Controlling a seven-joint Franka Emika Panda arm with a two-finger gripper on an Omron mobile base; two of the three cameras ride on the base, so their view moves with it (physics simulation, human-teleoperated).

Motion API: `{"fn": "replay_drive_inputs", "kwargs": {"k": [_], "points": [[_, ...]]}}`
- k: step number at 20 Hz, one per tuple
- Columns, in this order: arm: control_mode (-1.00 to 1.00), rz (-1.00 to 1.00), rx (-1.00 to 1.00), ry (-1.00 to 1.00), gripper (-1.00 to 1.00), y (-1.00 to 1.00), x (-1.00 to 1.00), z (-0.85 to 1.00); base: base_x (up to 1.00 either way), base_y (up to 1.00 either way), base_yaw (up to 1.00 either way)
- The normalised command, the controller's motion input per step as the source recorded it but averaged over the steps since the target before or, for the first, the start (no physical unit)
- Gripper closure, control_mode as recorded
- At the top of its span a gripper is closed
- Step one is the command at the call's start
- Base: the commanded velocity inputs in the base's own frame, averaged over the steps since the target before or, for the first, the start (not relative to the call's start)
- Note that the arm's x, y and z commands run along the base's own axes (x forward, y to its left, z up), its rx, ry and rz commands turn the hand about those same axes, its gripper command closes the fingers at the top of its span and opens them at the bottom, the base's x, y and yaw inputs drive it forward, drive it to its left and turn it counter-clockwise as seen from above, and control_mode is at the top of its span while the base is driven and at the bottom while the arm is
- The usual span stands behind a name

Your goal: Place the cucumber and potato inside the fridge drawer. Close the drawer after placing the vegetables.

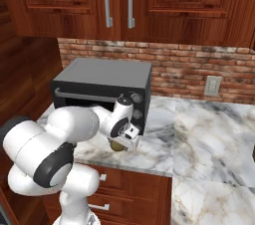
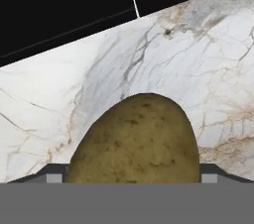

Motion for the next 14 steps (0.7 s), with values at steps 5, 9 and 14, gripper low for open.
{"fn": "replay_drive_inputs", "kwargs": {"k": [5,9,14], "points": [[-1.00,-0.08,-0.09,-0.20,1.00,-0.08,-0.78,0.38,0.00,0.00,0.00],[-1.00,-0.06,-0.07,-0.21,1.00,-0.09,-1.00,1.00,0.00,0.00,0.00],[-1.00,0.00,-0.11,-0.21,1.00,-0.04,-0.99,1.00,0.00,0.00,0.00]]}}
